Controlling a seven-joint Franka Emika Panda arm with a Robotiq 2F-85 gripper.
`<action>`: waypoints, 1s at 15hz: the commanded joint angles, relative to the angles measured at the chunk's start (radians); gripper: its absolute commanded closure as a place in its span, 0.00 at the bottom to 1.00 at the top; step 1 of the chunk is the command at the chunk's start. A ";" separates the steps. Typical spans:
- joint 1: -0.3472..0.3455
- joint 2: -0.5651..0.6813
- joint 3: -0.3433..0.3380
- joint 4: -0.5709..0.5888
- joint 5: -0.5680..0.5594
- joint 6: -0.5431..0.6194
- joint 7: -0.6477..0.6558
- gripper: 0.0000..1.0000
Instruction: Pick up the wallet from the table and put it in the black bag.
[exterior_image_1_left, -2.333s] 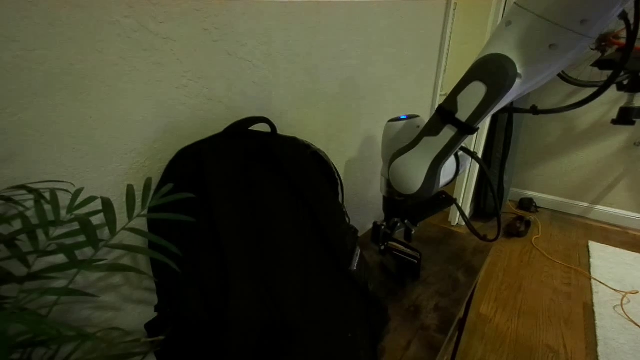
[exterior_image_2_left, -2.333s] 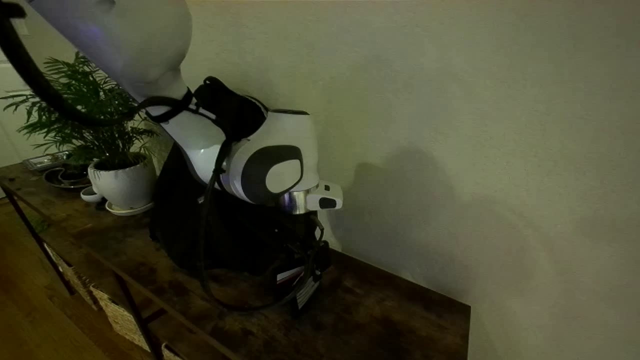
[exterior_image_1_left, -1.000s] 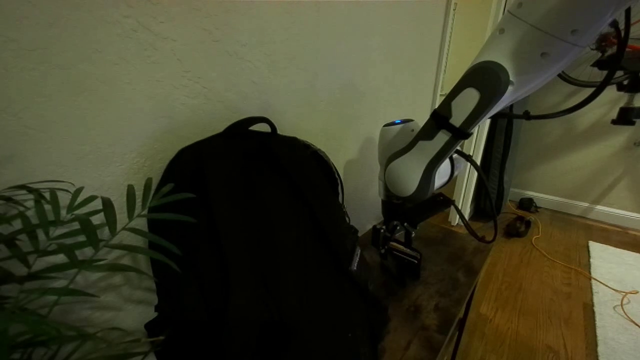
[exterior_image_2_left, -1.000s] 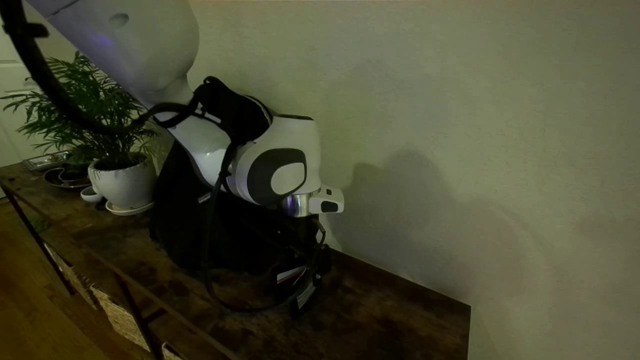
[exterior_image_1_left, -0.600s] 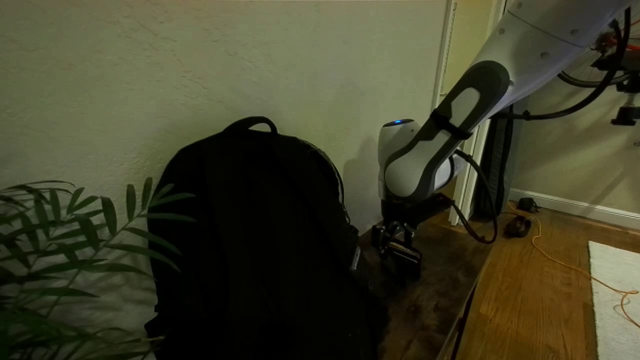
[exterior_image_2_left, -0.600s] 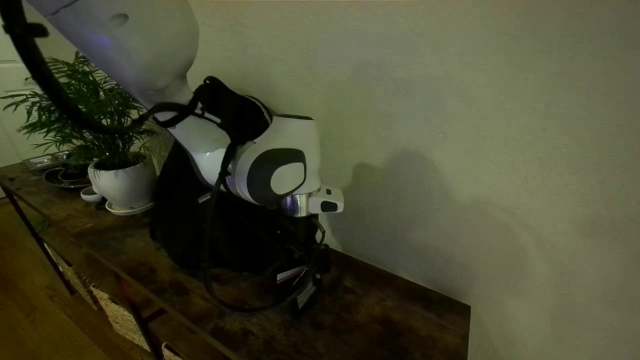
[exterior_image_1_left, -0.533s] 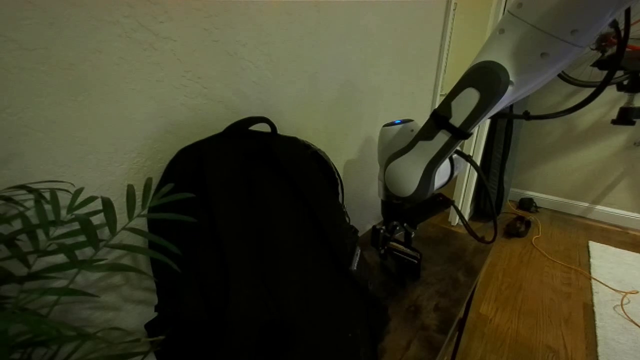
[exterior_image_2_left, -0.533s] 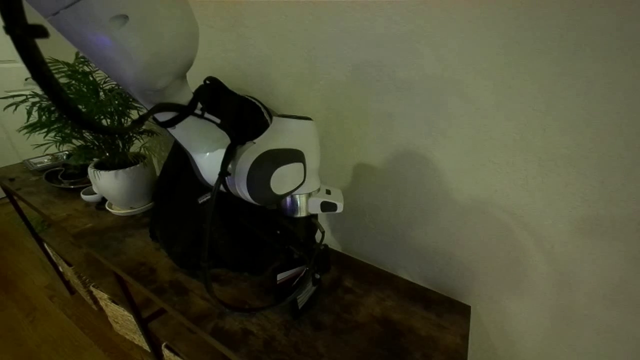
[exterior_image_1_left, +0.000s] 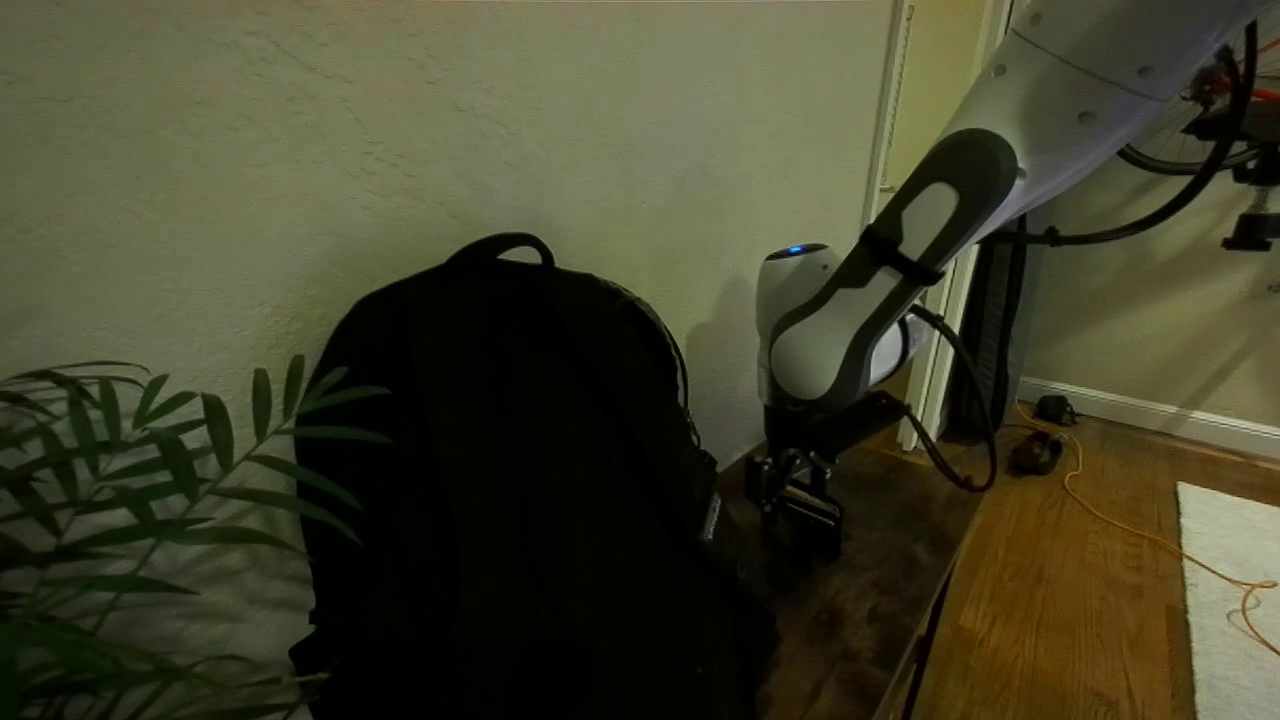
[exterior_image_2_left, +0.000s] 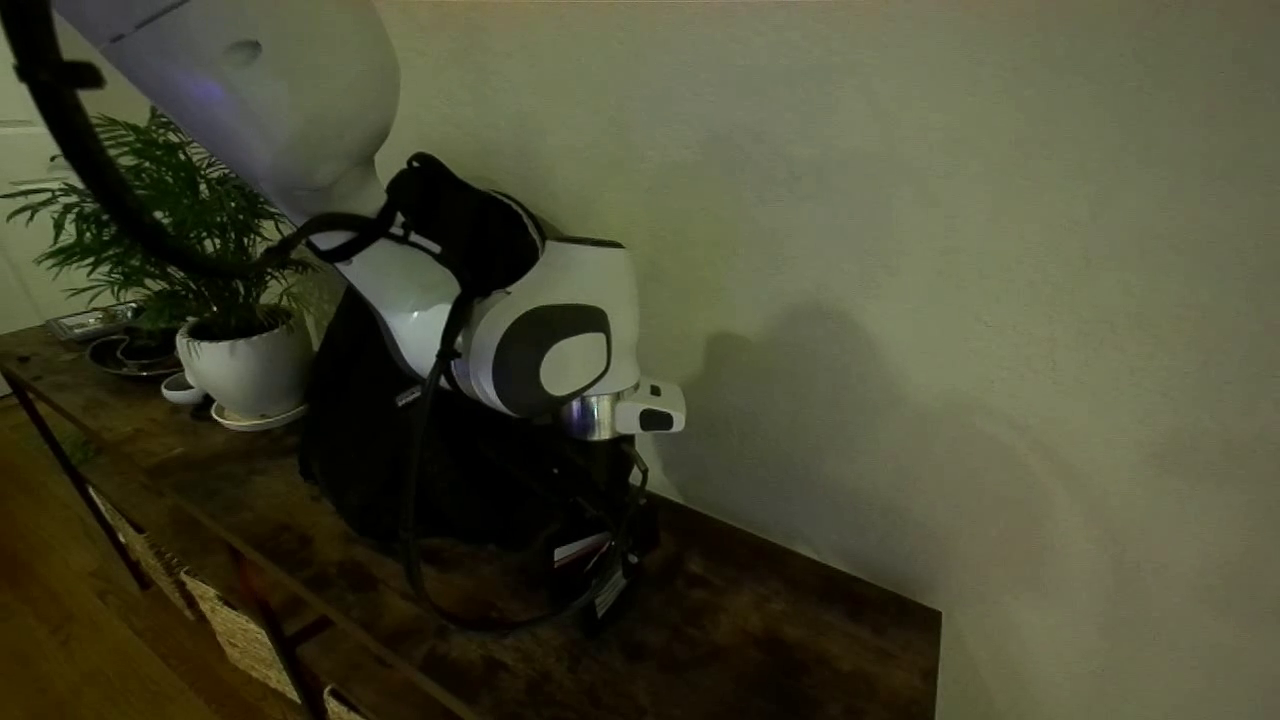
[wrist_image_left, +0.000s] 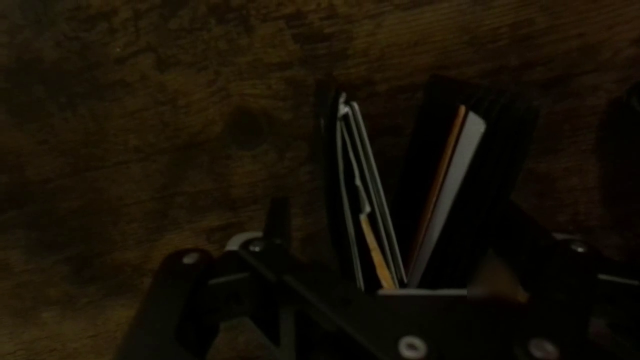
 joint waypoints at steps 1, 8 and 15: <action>0.004 -0.029 -0.012 -0.030 -0.028 -0.028 0.029 0.00; 0.000 -0.026 -0.014 -0.032 -0.033 -0.082 0.028 0.07; -0.038 -0.029 0.040 -0.039 -0.017 -0.058 -0.051 0.67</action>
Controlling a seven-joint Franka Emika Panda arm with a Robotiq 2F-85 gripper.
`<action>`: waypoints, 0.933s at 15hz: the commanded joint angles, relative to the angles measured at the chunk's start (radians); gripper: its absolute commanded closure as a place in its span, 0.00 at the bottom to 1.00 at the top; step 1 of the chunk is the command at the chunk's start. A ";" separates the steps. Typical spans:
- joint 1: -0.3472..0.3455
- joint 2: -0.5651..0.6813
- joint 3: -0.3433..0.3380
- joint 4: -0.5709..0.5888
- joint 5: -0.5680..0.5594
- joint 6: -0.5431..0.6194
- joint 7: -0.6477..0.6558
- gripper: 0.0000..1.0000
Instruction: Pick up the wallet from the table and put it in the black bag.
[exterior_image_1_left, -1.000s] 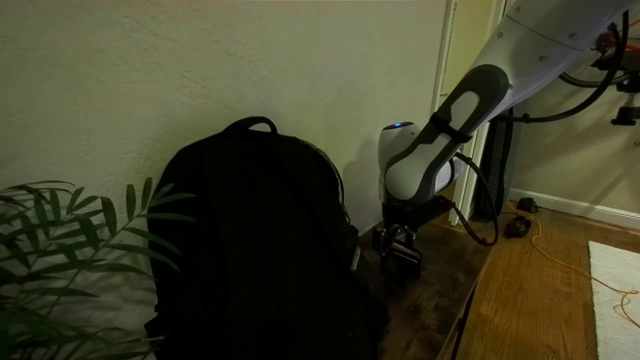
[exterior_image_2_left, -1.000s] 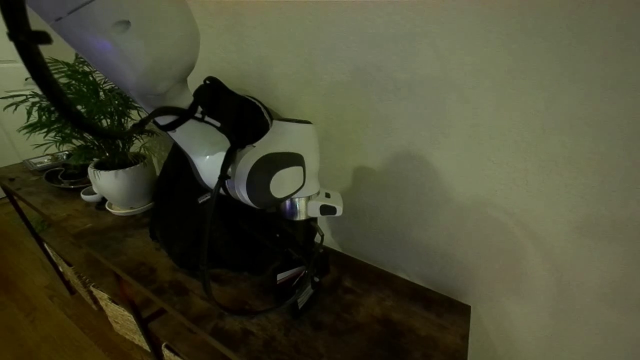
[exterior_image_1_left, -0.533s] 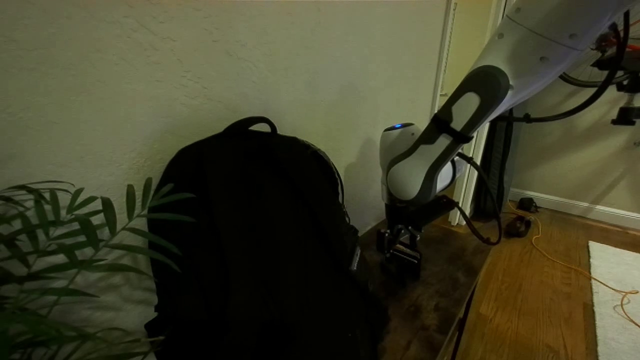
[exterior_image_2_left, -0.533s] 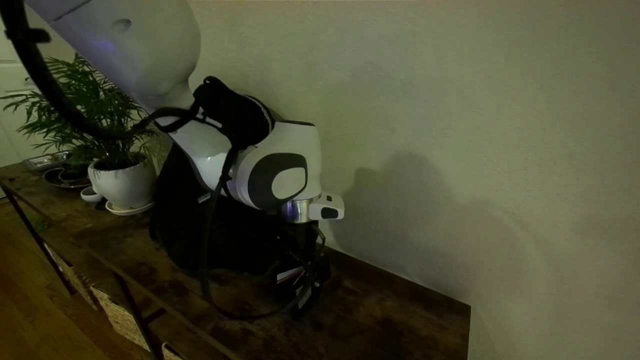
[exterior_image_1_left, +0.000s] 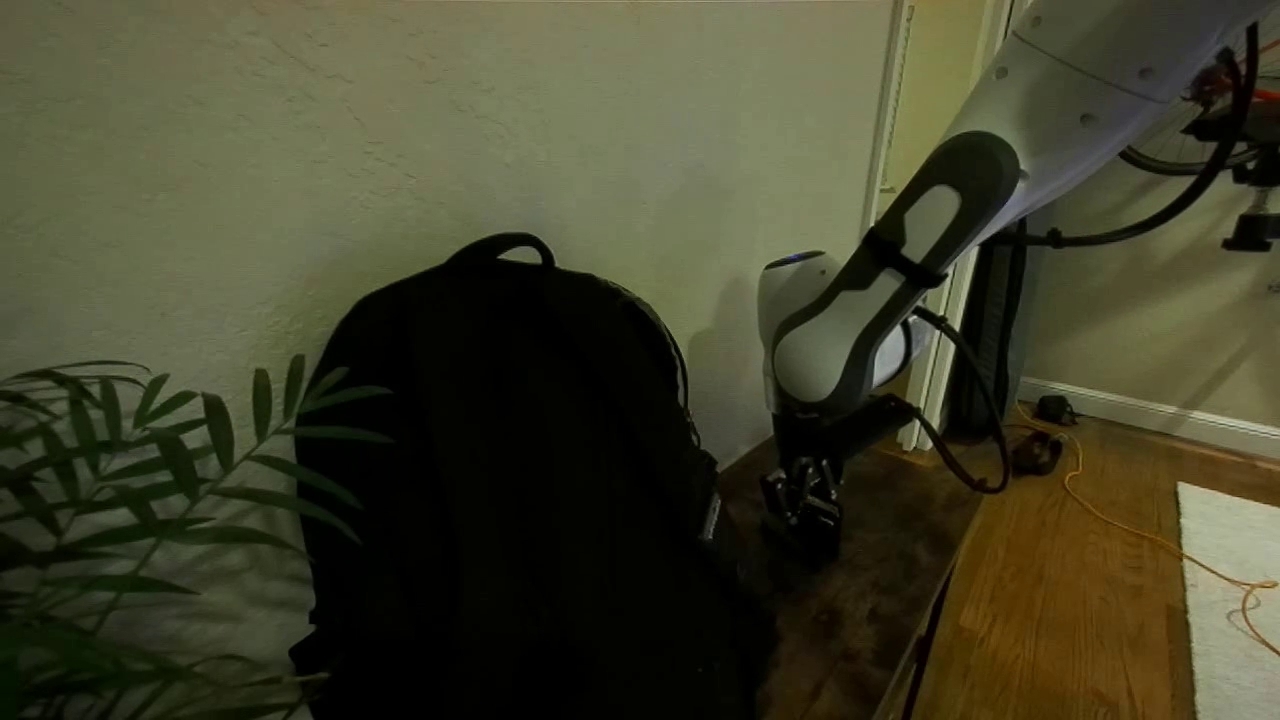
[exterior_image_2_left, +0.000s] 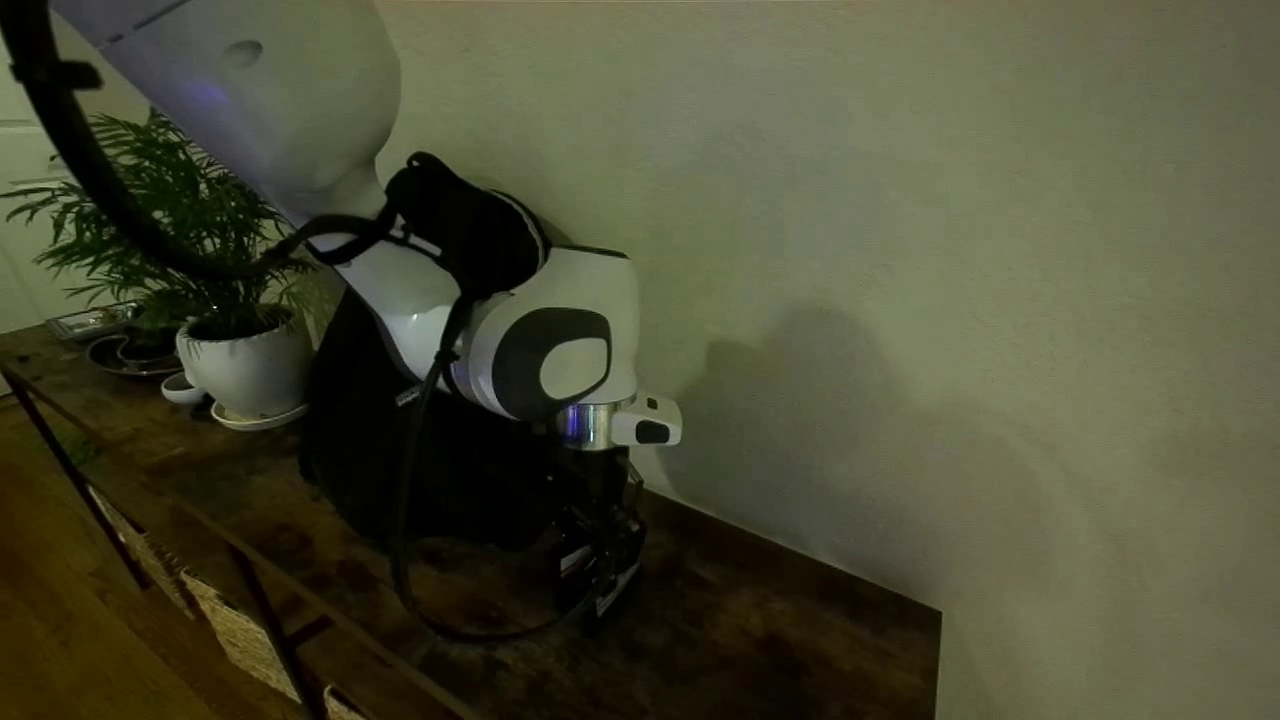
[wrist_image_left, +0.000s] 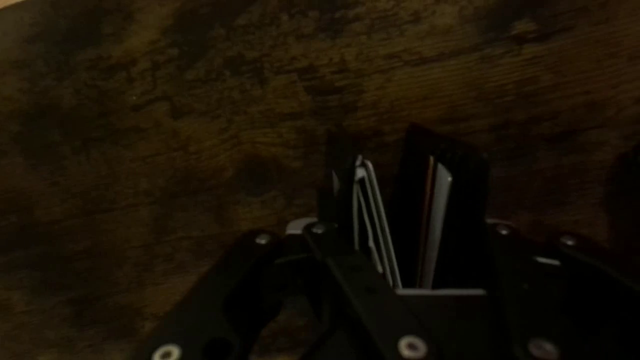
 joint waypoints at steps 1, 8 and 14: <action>-0.034 -0.029 0.039 -0.032 -0.012 0.014 -0.045 0.74; -0.053 -0.039 0.052 -0.045 -0.011 0.011 -0.093 0.93; -0.091 -0.070 0.083 -0.061 -0.008 -0.014 -0.181 0.92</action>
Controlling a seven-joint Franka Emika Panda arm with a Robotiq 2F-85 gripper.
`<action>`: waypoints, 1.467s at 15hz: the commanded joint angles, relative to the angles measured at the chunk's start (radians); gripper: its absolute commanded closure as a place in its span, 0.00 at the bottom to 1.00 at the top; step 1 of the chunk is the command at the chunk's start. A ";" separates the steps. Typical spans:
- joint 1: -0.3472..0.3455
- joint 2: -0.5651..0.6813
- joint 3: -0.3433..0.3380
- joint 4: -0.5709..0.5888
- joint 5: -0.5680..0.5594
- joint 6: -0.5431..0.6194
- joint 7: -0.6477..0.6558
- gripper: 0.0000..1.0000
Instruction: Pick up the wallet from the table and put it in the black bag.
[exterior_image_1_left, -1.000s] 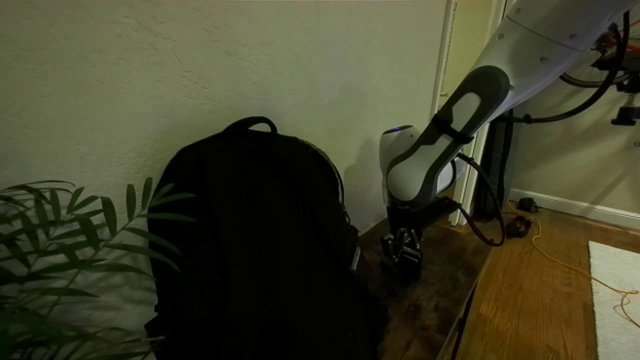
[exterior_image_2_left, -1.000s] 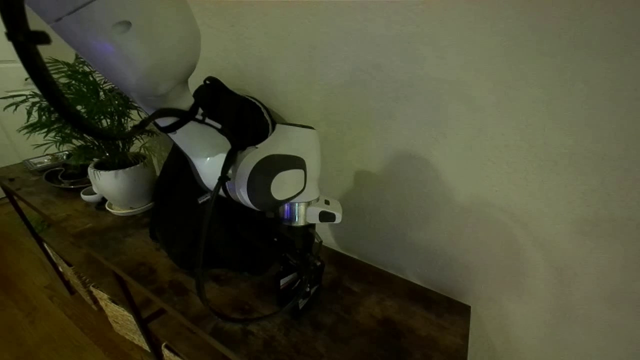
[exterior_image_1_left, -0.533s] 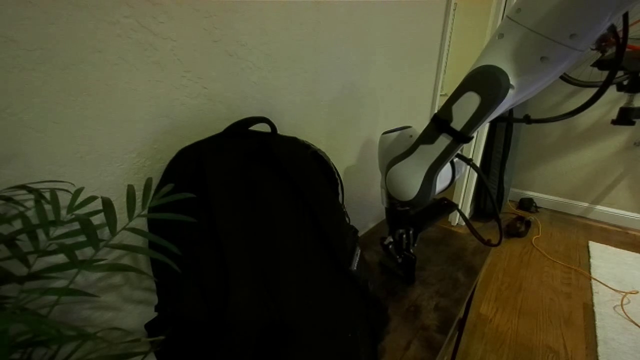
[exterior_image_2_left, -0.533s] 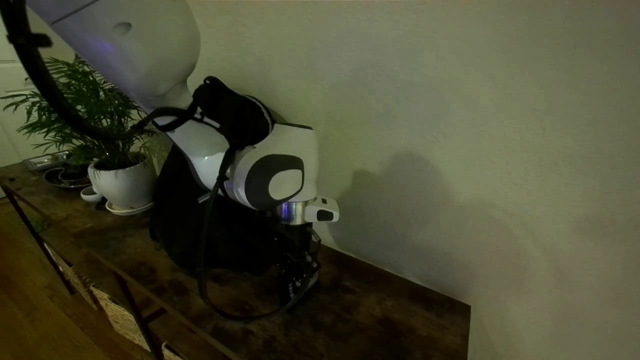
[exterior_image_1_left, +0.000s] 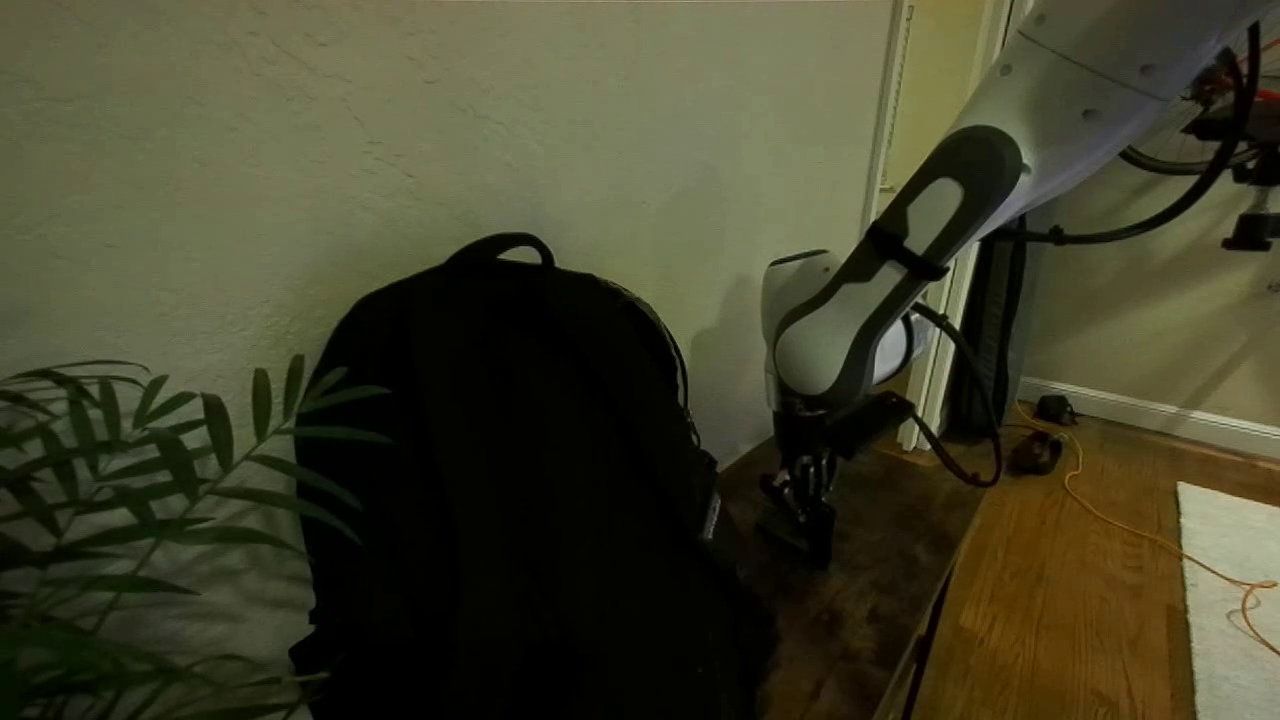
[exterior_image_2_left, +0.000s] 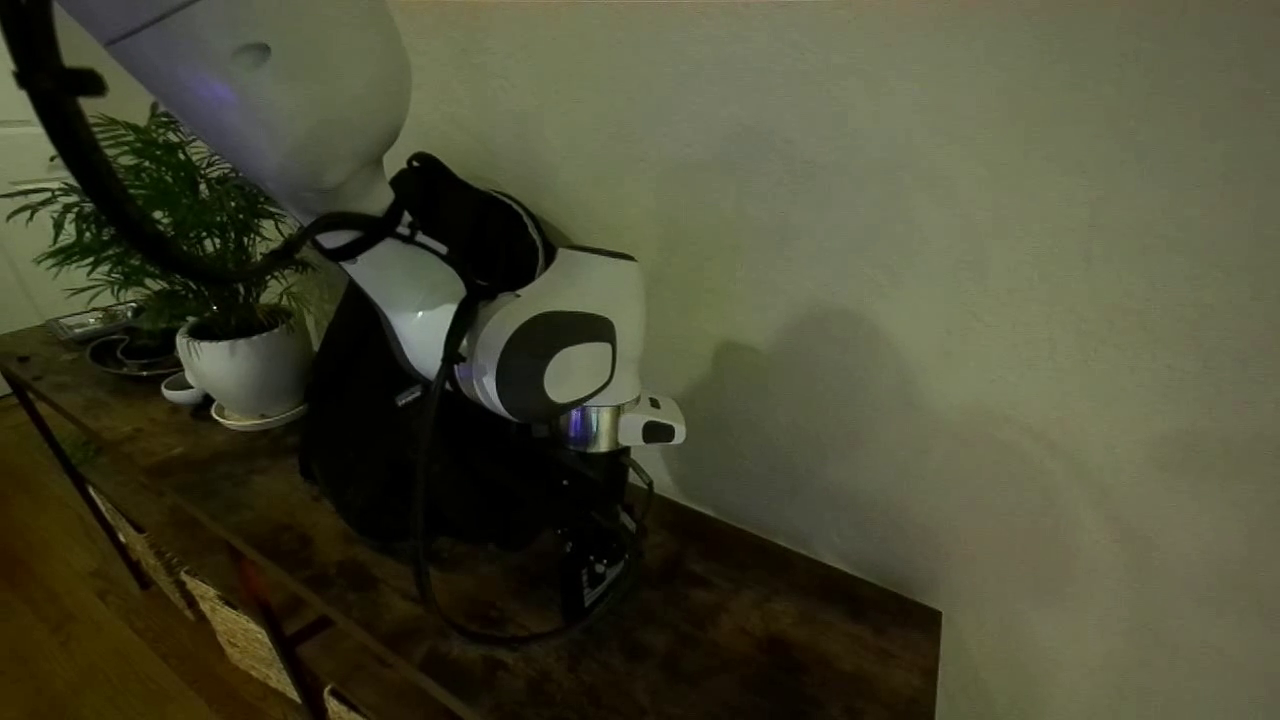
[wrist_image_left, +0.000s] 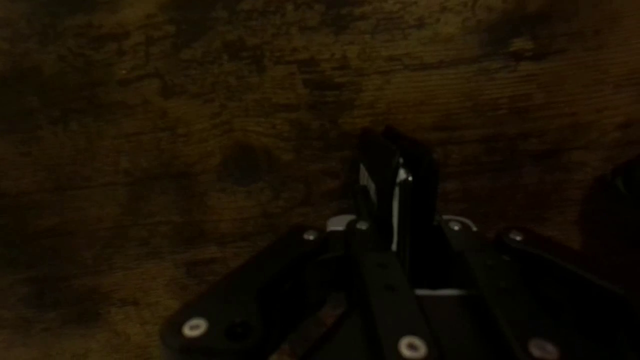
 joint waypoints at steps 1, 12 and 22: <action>-0.051 -0.068 0.043 -0.062 -0.006 -0.022 -0.067 0.92; -0.099 -0.161 0.077 -0.057 -0.008 -0.216 -0.197 0.92; -0.088 -0.297 0.071 -0.027 -0.015 -0.337 -0.258 0.92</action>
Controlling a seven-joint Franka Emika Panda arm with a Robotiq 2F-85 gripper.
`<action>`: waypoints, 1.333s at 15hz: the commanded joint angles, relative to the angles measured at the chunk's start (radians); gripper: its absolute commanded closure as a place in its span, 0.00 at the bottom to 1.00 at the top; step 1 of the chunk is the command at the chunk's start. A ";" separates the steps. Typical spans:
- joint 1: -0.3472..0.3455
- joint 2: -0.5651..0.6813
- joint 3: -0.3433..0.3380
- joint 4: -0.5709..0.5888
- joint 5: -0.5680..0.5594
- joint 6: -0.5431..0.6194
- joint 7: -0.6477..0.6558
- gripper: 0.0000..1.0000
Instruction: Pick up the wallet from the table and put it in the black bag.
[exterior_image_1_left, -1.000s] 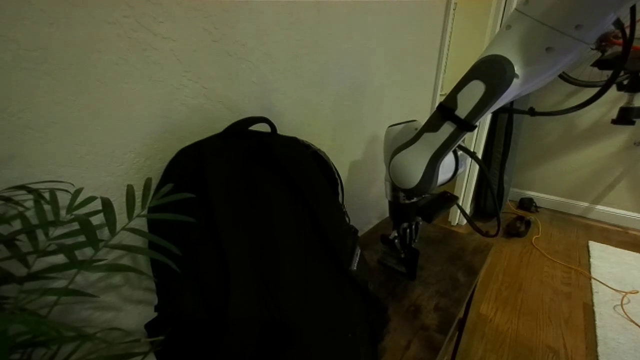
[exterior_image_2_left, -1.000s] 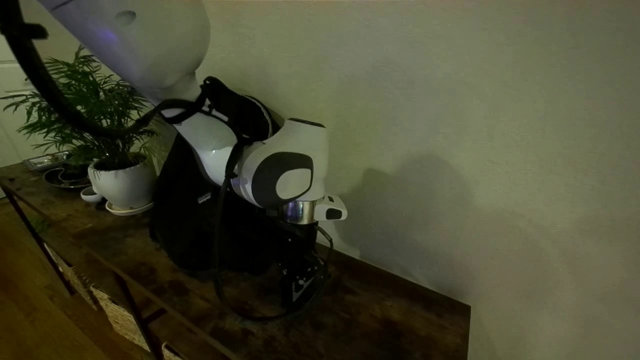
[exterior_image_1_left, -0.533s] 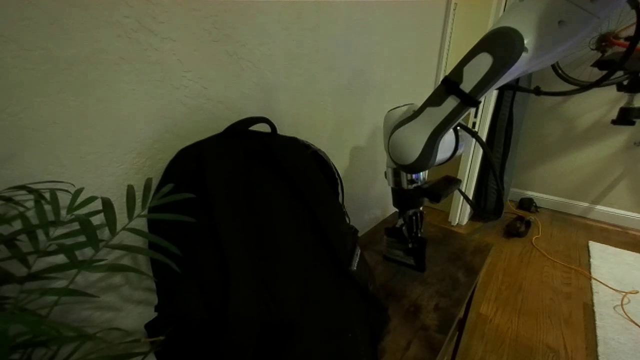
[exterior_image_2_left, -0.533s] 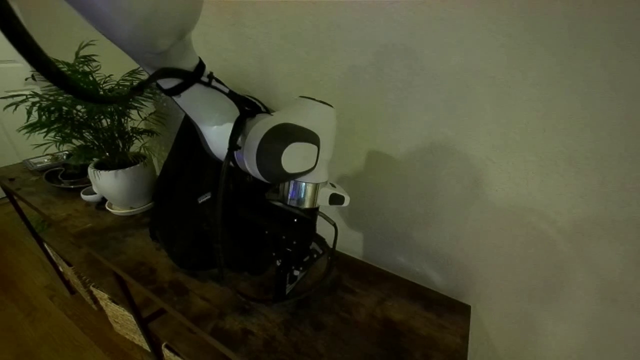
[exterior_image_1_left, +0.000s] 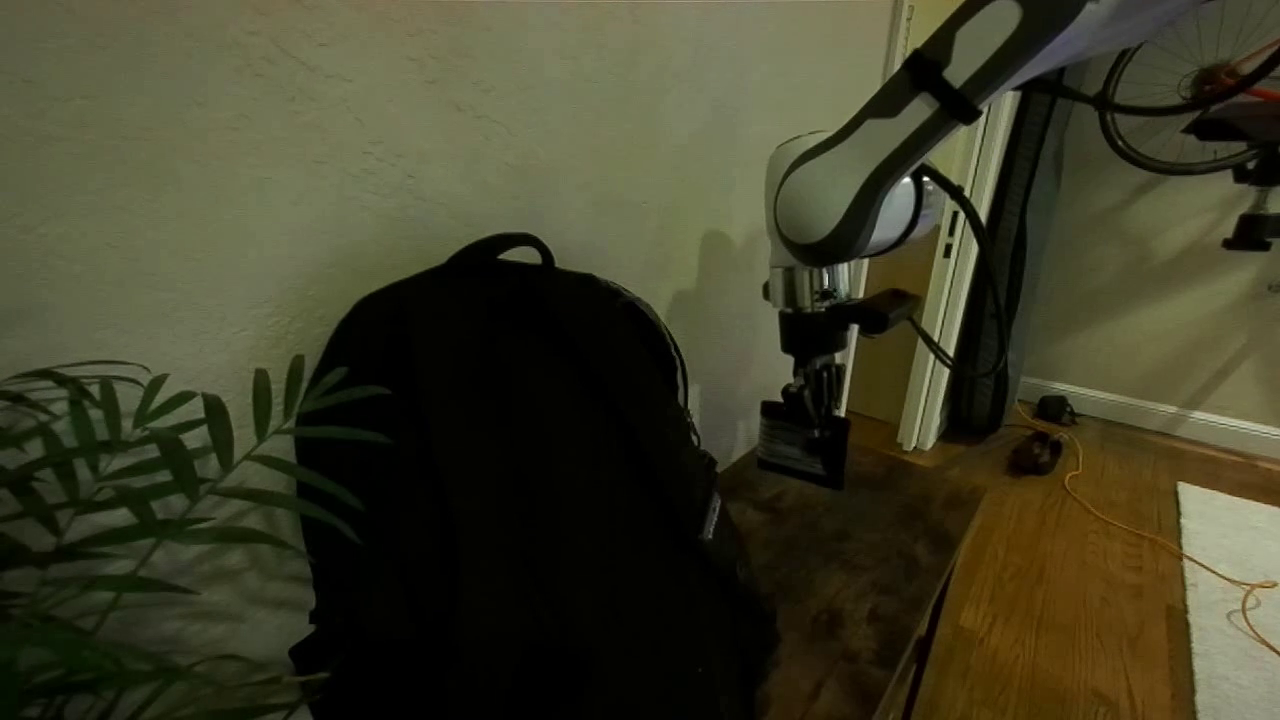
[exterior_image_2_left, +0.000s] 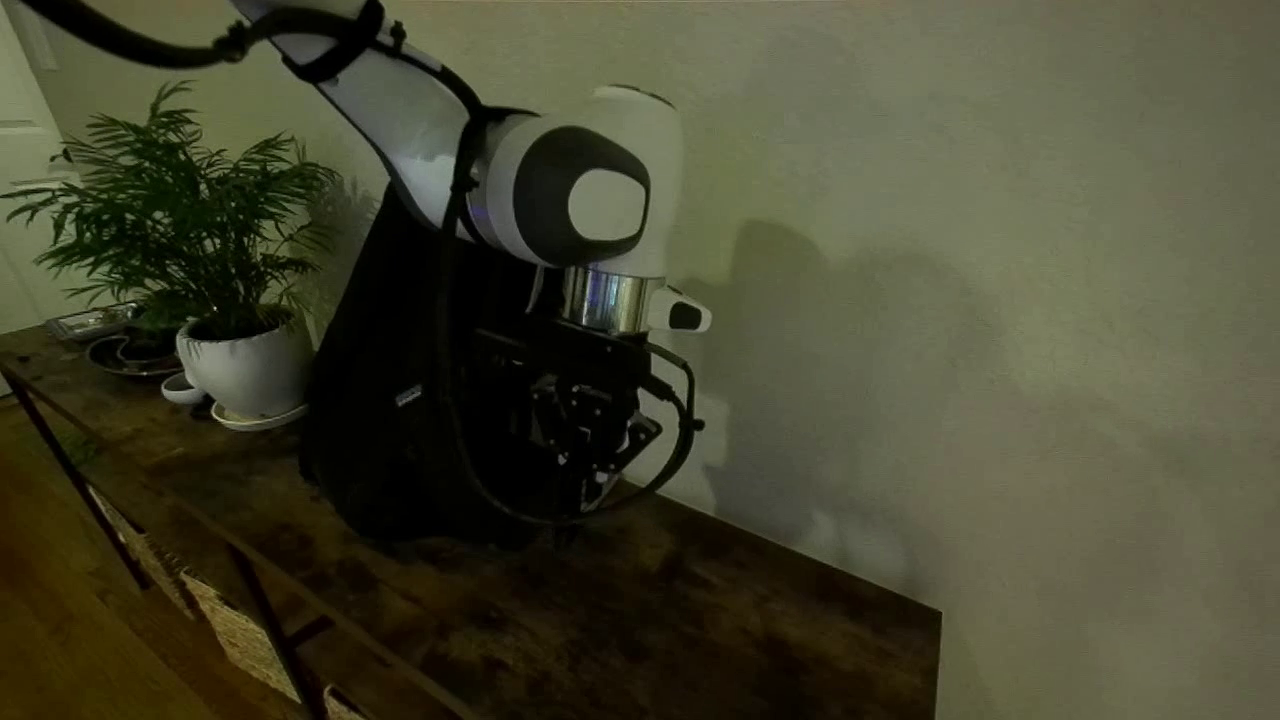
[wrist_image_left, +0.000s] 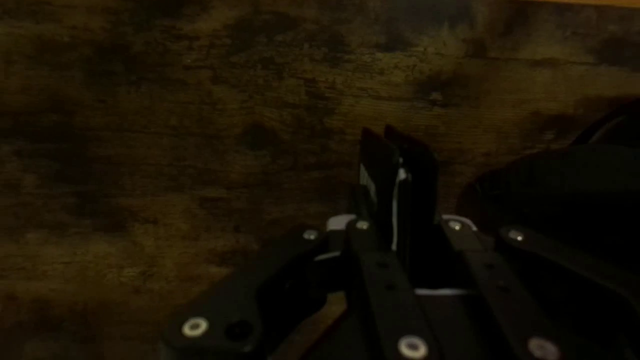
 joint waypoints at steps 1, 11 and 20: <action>-0.014 -0.078 0.017 -0.021 -0.014 -0.048 -0.025 0.92; 0.000 -0.184 0.047 -0.027 -0.019 -0.049 -0.093 0.93; 0.008 -0.282 0.063 -0.056 -0.022 -0.064 -0.153 0.93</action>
